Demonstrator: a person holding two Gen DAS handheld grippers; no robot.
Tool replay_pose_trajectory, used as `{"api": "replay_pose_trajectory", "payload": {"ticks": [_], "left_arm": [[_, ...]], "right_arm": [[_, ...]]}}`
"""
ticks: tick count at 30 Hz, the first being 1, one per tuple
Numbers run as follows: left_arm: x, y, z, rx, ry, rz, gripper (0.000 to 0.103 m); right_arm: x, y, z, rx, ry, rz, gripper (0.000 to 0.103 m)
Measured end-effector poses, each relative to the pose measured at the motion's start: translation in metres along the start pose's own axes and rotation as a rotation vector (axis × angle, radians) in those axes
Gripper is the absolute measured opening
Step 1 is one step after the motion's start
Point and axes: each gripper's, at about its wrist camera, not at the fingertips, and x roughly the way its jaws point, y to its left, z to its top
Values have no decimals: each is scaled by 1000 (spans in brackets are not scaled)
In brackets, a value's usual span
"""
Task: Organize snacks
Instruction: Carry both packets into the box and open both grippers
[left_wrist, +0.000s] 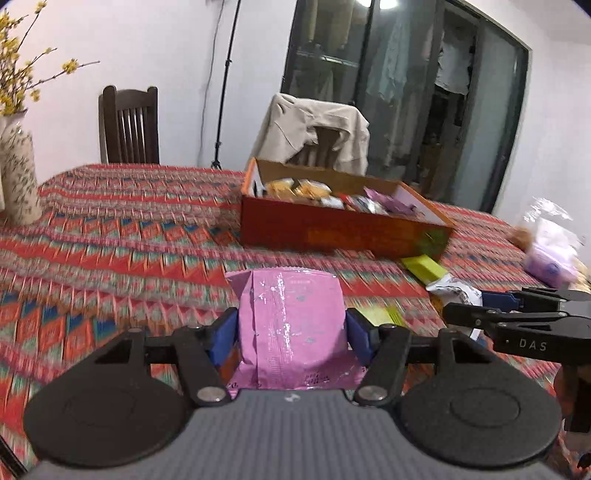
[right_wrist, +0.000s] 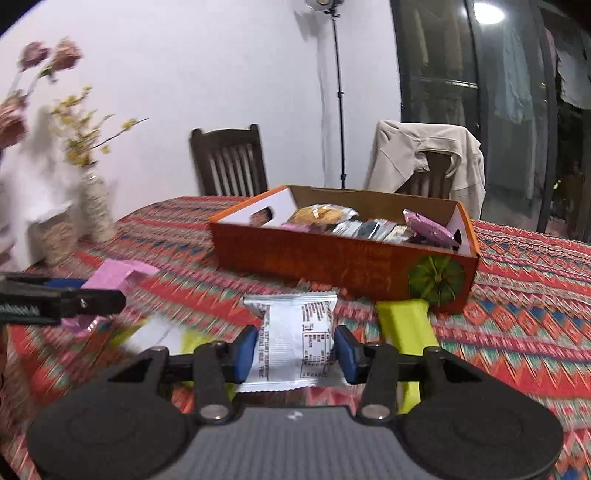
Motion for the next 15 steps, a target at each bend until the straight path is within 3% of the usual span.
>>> {"api": "replay_pose_trajectory", "payload": {"ticks": [8,15], "left_arm": [[-21,-9,-18,-20,25,-35,63],[-18,-14,-13,-3,16,-59,63]], "right_arm": [[-67,10,-53,25,71,-23,45],[-78,10,-56,35,49,-35,45]]}}
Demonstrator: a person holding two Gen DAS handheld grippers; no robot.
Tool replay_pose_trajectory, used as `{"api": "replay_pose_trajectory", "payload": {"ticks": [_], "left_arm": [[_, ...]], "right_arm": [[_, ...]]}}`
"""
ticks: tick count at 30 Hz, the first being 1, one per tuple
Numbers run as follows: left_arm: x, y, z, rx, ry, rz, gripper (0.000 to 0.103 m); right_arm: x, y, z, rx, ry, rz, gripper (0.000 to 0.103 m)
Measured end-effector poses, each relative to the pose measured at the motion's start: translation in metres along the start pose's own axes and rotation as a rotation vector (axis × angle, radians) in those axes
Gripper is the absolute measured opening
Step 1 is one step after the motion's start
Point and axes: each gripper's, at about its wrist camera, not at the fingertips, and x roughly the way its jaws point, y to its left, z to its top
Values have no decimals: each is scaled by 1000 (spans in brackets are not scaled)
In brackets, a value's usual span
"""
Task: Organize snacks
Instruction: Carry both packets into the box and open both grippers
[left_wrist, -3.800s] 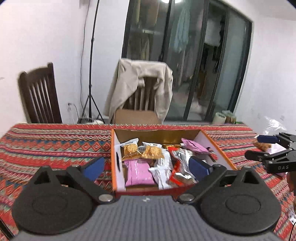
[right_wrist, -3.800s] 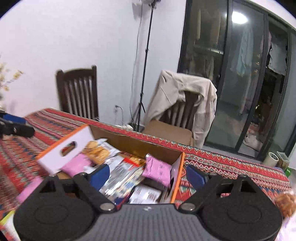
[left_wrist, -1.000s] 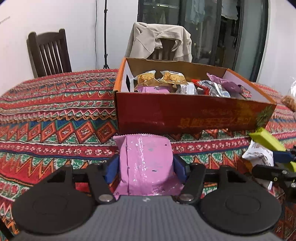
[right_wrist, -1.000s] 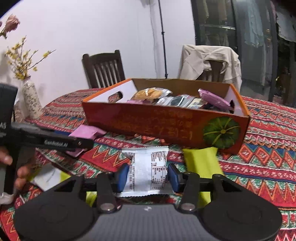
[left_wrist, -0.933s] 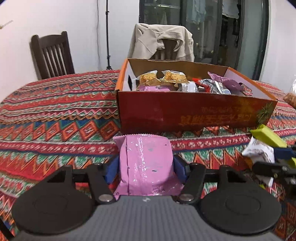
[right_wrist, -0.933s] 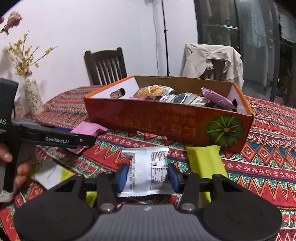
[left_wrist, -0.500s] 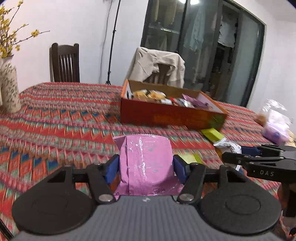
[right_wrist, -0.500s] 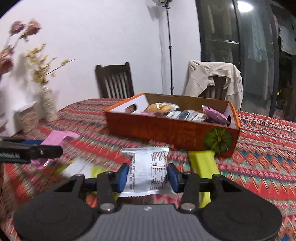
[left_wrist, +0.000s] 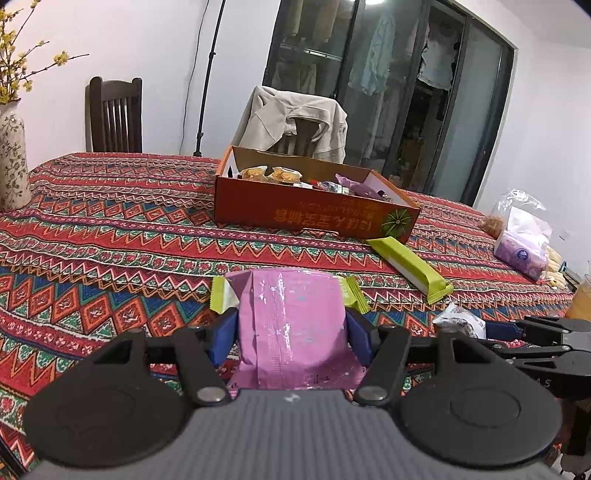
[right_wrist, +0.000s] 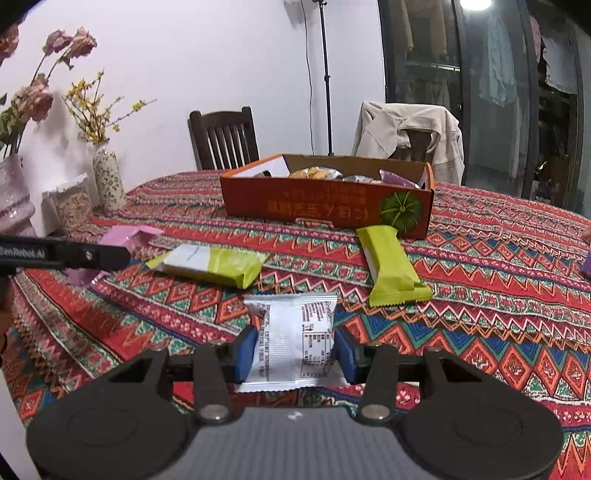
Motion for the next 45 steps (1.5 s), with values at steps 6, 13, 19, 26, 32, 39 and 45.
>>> {"api": "replay_pose_trajectory", "payload": {"ticks": [6,13,19,26,32,39,45], "left_arm": [[15,4,24,21,-16,-13,63],[62,9,116,126,-141,-48,63],[156,26,178,55,-119,-41,63],[237,41,179,34,-11,-16,63],[259,45,165,52,46,-22,63],[261,47,161,56,64,-5,65],[255,43,166,44,58,-21,70]], "right_arm": [[6,-7,10,15,-15,19,45],[23,-42,92,-6,-137,28,45],[98,-82,179,-30,-165,-83,45],[180,-116,201,17,-52,-133,45],[212,-119,194,4,-3,-141,45],[224,-116,184,-36,31,-161,48],[219,-117,188,-35,15,-161,53]]}}
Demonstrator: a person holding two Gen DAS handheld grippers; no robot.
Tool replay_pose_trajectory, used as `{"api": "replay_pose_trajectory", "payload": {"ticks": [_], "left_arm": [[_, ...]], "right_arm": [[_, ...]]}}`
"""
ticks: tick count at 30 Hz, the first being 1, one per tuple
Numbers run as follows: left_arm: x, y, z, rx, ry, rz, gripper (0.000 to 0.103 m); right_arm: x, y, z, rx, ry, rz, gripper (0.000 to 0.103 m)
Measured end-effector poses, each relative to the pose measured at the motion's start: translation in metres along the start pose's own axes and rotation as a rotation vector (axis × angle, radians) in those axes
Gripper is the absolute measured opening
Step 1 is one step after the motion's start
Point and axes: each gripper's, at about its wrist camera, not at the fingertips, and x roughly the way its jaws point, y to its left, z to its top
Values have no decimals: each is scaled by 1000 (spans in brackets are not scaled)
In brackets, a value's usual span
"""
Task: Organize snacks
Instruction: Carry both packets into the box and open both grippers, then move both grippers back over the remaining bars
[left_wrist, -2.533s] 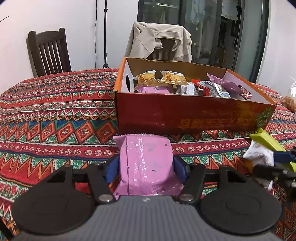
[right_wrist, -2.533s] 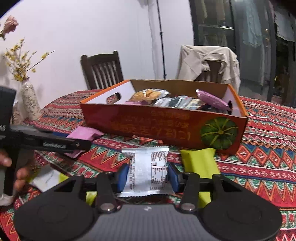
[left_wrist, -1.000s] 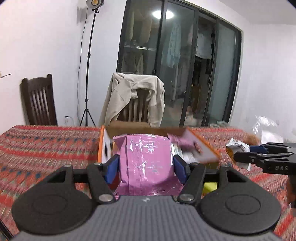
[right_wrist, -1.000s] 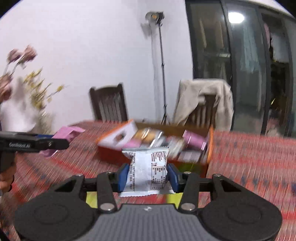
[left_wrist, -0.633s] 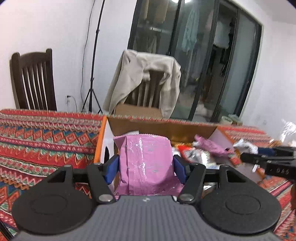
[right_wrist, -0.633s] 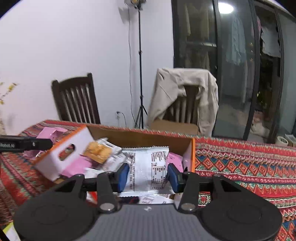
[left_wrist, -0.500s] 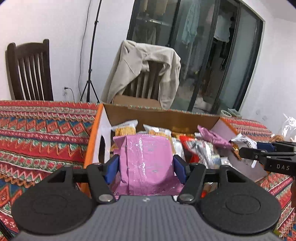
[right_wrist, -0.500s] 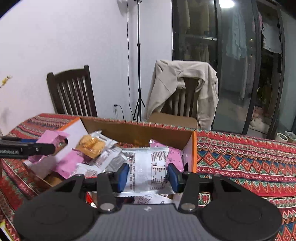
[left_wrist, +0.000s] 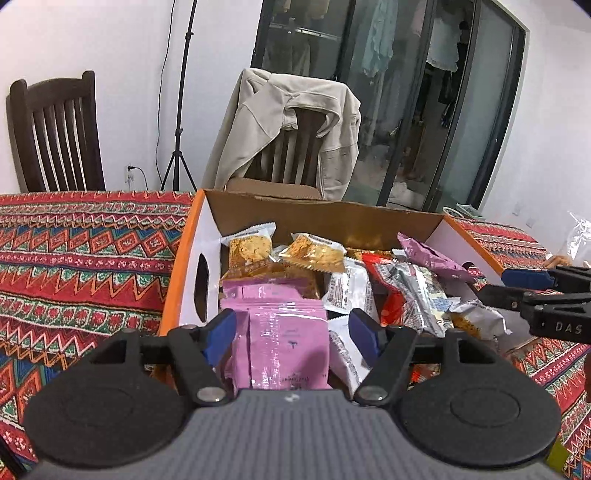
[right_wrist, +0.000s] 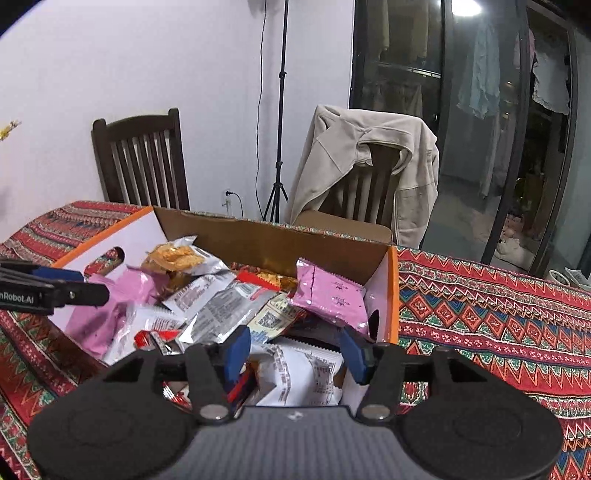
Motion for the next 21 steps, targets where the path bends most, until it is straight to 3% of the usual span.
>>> {"api": "replay_pose_trajectory", "payload": {"ticks": [6,10,13,16,21], "left_arm": [[-40,-12,11,9,-68,-19,75],[-90,-27,8,73,-130,-46,86],[-131,-32,-8,85,-169,-68,91],[-160,-34,-31,89,-173,-72,93],[-199,-36,-83,90,-154,-5,94]], "right_arm": [[-34,6,13,-10,-77,15,55],[-77,8,23,-14,-162,26,67],[-109,13,26,-71,-181,34,67],[-146,17,19,-115,-211,32,76],[-194,21,-10,-138,-209,49,78]]}}
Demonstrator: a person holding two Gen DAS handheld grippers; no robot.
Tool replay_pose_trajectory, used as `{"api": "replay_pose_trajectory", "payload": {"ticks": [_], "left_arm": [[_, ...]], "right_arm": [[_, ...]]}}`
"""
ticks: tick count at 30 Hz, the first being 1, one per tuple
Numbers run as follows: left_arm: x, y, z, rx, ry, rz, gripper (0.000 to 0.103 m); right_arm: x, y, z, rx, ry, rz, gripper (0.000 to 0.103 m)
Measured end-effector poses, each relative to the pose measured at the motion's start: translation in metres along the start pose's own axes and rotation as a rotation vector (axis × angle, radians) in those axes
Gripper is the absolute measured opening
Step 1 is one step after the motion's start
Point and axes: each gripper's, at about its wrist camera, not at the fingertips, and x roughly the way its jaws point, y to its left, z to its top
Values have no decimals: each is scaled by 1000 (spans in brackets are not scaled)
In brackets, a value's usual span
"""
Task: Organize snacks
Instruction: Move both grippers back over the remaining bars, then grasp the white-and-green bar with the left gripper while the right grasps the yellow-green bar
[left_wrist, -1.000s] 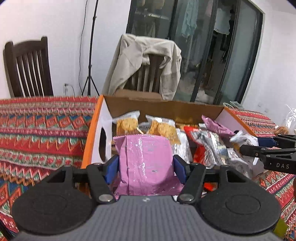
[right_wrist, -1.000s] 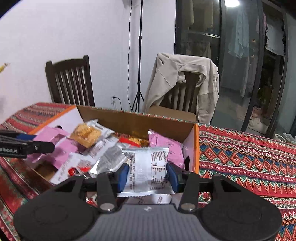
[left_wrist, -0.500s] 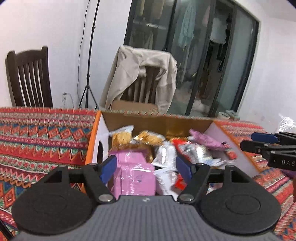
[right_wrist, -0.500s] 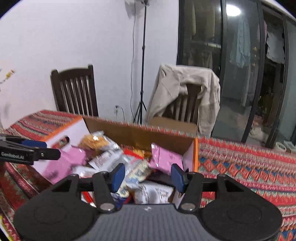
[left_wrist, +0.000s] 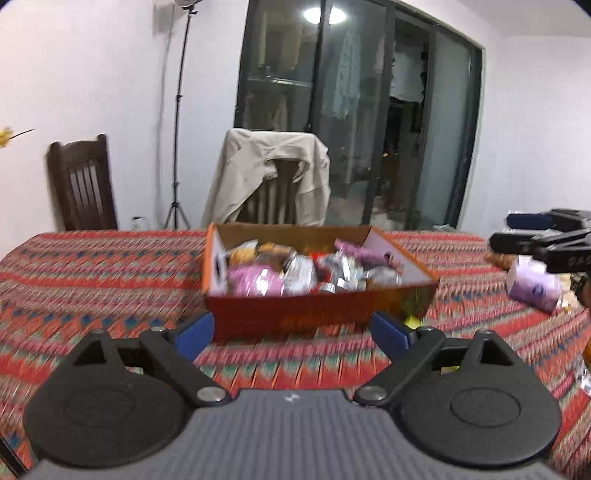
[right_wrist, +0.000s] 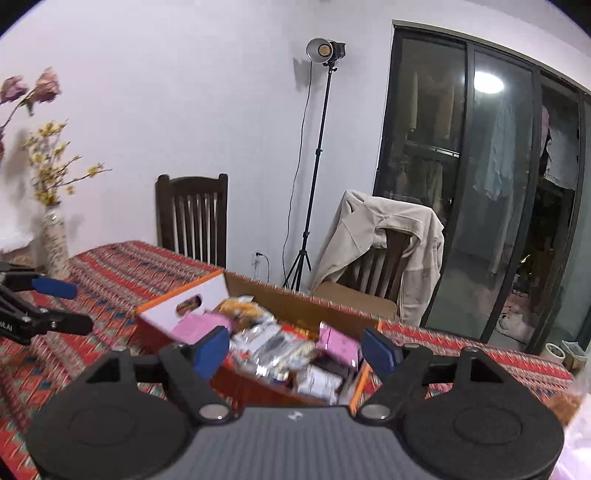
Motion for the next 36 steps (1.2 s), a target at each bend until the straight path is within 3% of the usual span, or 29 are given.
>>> {"api": "replay_pose_trajectory", "payload": {"ticks": [6,11,15,26,36], "left_arm": [[-48,-9,-45,1,7,32,97],[-79,-15,-82,-9,47,-12,97],[-95,-15,-100,-20,68,-6,97],[-90,-26,-93,5,58,-45,97],[-47,-31,-78,185,35,-141,102]], "right_arm": [[-55,20,-42,8,24,16,85],[-89,51,-91,60,52,48,87],[-101,69,-118,88,91,56,87],[-107,74,-147,146,114,47,87],[-78,53,-141,163,125,48,87]]}}
